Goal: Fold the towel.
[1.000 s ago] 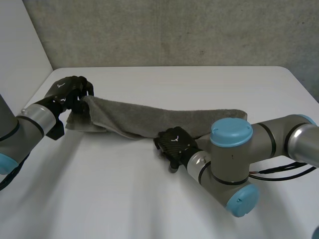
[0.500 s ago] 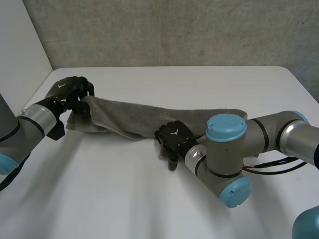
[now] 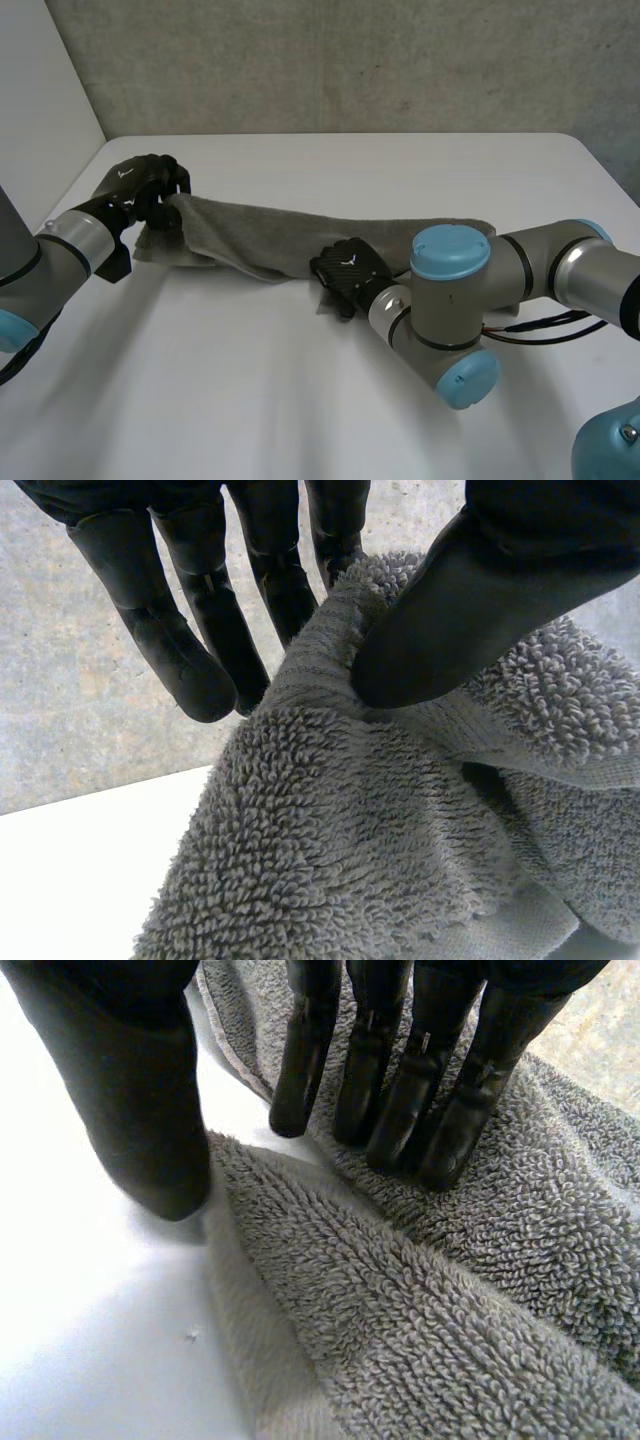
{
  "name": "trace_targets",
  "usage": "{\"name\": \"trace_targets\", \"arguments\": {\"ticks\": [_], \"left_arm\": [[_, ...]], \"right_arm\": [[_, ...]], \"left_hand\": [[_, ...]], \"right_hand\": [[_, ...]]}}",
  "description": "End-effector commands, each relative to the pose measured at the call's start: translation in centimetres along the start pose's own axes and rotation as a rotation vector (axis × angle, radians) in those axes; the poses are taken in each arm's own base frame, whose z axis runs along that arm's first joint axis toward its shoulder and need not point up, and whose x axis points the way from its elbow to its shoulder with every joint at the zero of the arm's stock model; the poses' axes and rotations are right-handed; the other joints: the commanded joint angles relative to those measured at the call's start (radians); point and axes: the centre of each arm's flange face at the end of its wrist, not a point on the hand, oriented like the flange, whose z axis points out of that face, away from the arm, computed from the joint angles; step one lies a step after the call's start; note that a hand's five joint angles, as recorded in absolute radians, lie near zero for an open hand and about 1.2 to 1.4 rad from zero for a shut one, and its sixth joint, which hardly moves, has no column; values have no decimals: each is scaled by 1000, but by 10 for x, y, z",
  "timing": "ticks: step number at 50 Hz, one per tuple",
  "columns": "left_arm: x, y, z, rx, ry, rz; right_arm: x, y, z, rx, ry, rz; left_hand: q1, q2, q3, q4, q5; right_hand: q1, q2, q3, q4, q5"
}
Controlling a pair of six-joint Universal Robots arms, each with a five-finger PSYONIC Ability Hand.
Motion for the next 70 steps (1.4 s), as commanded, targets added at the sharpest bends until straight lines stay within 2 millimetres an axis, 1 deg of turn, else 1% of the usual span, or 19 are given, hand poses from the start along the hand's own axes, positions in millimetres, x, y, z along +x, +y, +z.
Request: {"name": "trace_targets", "arguments": {"ticks": [1,12,21,23,24,26,27,29,32,40,48,57,59,63,65,66,68,69,70], "left_arm": [[0,0,0,0,2,0],[1,0,-1,-3,2,-2],[6,1,-1,-11,13,-3],[7,-1,-2,-9,16,-2],[7,-1,-2,-9,16,-2],[8,-3,-4,-9,18,-2],[8,-3,-4,-9,18,-2],[8,-3,-6,-27,16,-5],[11,-11,-12,-39,13,-5],[20,-18,-36,-138,1,-43],[31,-10,-59,-271,-1,-89],[33,-1,-59,-305,17,0],[30,10,-47,-327,28,40],[34,10,-23,-297,66,97],[43,-5,4,-217,106,149],[43,-5,4,-217,106,149],[47,-47,29,-63,107,207],[47,-47,29,-62,107,207],[48,-77,37,38,85,237]], "right_arm": [[0,3,0,-10,11,-5],[9,-2,0,-4,42,-2],[16,-23,-8,33,55,3],[26,-47,-20,69,73,9],[26,-47,-20,69,73,9],[54,-74,-37,102,128,50],[55,-74,-37,102,128,50],[83,-101,-59,134,175,98],[106,-119,-81,145,199,110],[141,-122,-128,-23,170,75],[145,-109,-156,-213,102,-21],[157,-94,-154,-263,109,-75],[160,-78,-134,-274,97,-94],[176,-80,-113,-195,154,-138],[195,-100,-96,-54,242,-210],[196,-100,-96,-53,243,-211],[218,-143,-88,169,364,-268],[218,-143,-88,170,364,-268],[229,-167,-87,307,419,-277]], "left_hand": [[-12,-96,-143,-117,-249],[-12,-96,-143,-117,-249],[-12,-96,-143,-117,-249],[-12,-96,-143,-117,-249],[-12,-96,-143,-117,-249],[-12,-96,-143,-117,-249],[-12,-96,-143,-117,-249],[-12,-96,-143,-117,-249],[-12,-96,-143,-117,-249],[-12,-96,-143,-117,-249],[-12,-96,-143,-117,-249],[-12,-96,-143,-117,-249],[-12,-96,-143,-117,-249],[-12,-96,-143,-117,-249],[-12,-96,-143,-117,-249],[-12,-96,-143,-117,-249],[-12,-96,-143,-117,-249],[-12,-96,-143,-117,-249],[-12,-96,-143,-117,-249]], "right_hand": [[126,121,123,123,128],[574,569,572,572,577],[589,583,586,586,591],[589,583,586,586,591],[589,583,586,586,591],[589,583,586,586,591],[589,583,586,586,591],[589,583,586,586,591],[589,583,586,586,591],[589,583,586,586,591],[589,583,586,586,591],[589,583,586,586,591],[589,583,586,586,591],[589,583,586,586,591],[589,583,586,586,591],[589,583,586,586,591],[589,583,586,586,591],[589,583,586,586,591],[589,583,586,586,591]]}}
